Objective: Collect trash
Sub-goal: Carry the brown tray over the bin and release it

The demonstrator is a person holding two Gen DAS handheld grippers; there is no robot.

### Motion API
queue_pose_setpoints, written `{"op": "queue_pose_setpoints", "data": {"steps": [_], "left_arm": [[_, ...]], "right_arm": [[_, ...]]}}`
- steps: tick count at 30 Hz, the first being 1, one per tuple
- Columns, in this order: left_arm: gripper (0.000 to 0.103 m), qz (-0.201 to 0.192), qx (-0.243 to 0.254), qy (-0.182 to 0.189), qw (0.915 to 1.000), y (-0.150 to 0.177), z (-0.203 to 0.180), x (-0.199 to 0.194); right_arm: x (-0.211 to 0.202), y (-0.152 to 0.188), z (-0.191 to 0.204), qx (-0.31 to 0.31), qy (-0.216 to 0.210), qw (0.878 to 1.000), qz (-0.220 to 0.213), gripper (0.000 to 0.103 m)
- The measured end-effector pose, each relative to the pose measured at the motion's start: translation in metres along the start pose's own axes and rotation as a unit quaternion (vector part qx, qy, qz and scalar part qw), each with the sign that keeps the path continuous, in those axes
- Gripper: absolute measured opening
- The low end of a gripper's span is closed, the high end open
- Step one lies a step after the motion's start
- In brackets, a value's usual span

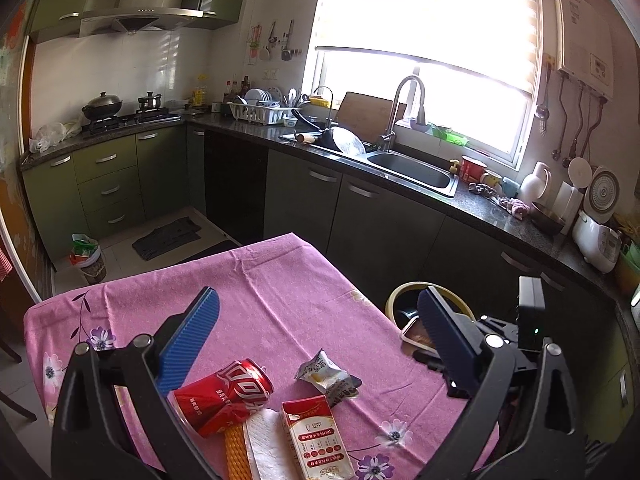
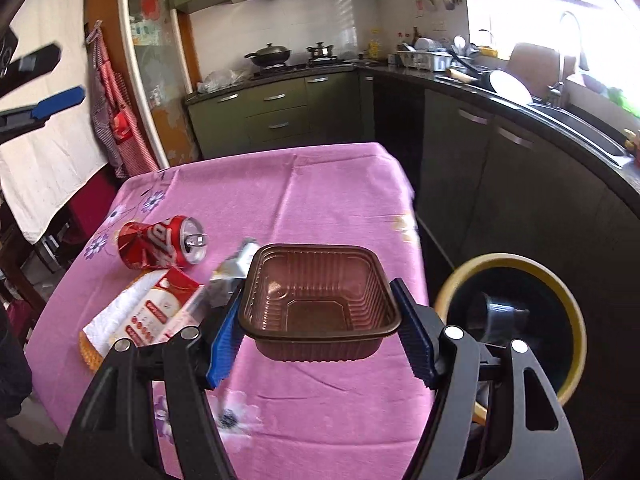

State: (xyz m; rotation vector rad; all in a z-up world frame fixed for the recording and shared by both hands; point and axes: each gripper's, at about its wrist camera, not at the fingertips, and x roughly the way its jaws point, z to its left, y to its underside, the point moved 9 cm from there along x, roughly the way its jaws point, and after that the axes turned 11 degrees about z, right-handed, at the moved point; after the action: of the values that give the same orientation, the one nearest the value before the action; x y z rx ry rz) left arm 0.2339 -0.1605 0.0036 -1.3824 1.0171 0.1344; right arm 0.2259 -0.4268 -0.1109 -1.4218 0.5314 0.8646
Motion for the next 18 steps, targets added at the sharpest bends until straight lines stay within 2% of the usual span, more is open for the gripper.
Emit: {"op": "queue_pose_setpoints", "data": {"steps": [4, 8, 13, 18], "left_arm": [[0.095, 0.010, 0.008, 0.002, 0.9999, 0.005, -0.005, 0.004], [0.095, 0.009, 0.009, 0.001, 0.9999, 0.005, -0.006, 0.002], [0.095, 0.011, 0.007, 0.002, 0.9999, 0.005, -0.004, 0.003], [0.095, 0.017, 0.009, 0.003, 0.9998, 0.006, -0.005, 0.007]], "right_arm": [[-0.006, 0.005, -0.076, 0.060, 0.056, 0.997, 0.005, 0.069], [0.009, 0.018, -0.133, 0.104, 0.101, 0.989, 0.033, 0.069], [0.043, 0.034, -0.171, 0.125, 0.133, 0.980, 0.075, 0.069], [0.074, 0.038, -0.194, 0.138, 0.157, 0.973, 0.097, 0.069]]}}
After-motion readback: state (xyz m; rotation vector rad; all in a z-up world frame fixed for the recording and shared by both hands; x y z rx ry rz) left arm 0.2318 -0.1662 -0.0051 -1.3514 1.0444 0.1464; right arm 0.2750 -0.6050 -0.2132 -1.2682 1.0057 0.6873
